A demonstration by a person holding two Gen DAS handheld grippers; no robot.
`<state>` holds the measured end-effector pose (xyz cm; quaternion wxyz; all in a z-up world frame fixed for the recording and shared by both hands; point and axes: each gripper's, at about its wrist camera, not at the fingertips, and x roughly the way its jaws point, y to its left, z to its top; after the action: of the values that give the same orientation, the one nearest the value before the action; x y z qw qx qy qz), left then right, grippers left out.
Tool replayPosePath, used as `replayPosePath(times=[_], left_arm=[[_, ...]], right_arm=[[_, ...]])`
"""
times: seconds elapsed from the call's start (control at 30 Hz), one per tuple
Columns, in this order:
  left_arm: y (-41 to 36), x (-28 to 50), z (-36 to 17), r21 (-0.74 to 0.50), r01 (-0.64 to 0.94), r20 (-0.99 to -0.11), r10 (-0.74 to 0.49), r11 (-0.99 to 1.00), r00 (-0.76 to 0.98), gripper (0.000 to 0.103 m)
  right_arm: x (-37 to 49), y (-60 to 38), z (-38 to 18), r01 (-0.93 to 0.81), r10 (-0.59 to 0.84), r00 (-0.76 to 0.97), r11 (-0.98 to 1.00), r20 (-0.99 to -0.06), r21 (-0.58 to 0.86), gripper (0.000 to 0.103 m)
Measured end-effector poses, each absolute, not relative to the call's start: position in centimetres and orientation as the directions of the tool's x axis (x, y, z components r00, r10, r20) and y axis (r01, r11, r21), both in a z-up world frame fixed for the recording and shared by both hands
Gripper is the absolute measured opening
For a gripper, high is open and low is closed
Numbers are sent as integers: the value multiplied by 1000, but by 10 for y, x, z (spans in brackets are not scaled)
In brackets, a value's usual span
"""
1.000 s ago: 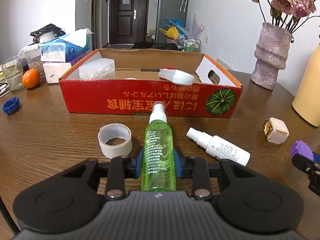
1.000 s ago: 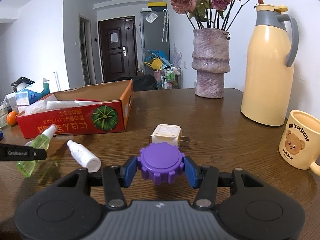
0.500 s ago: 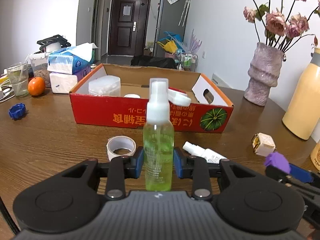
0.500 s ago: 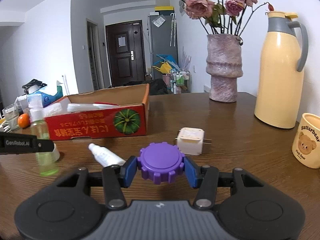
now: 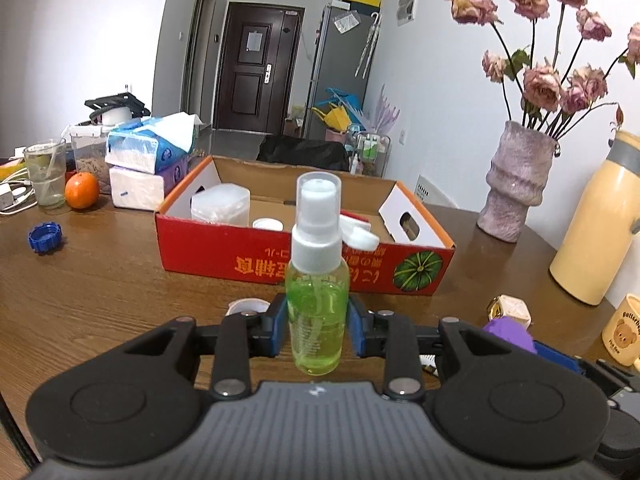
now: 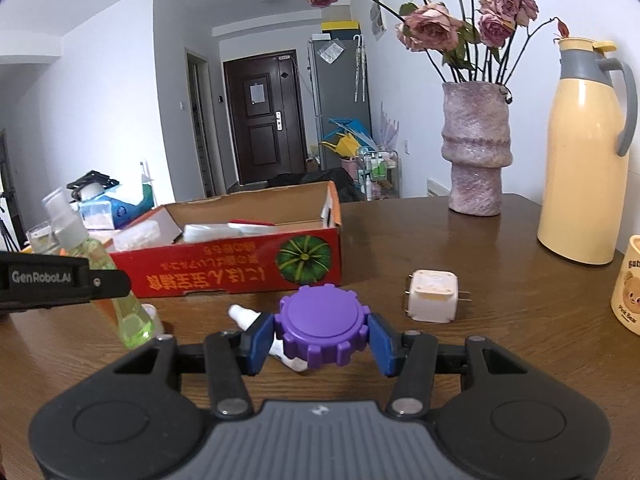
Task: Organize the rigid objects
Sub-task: 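Grasp the green spray bottle with left tool while right tool holds the purple cap, then carry the green spray bottle and purple cap over the cardboard box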
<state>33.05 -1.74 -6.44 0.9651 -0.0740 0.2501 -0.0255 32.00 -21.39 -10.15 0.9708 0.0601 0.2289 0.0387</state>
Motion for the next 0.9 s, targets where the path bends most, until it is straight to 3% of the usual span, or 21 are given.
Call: replayPosePath(times=[0.9], left_arm=[[17, 374, -17, -222, -62, -385, -30, 973, 922, 32]], right_arm=[[381, -168, -54, -140, 214, 919, 962, -331, 236, 50]])
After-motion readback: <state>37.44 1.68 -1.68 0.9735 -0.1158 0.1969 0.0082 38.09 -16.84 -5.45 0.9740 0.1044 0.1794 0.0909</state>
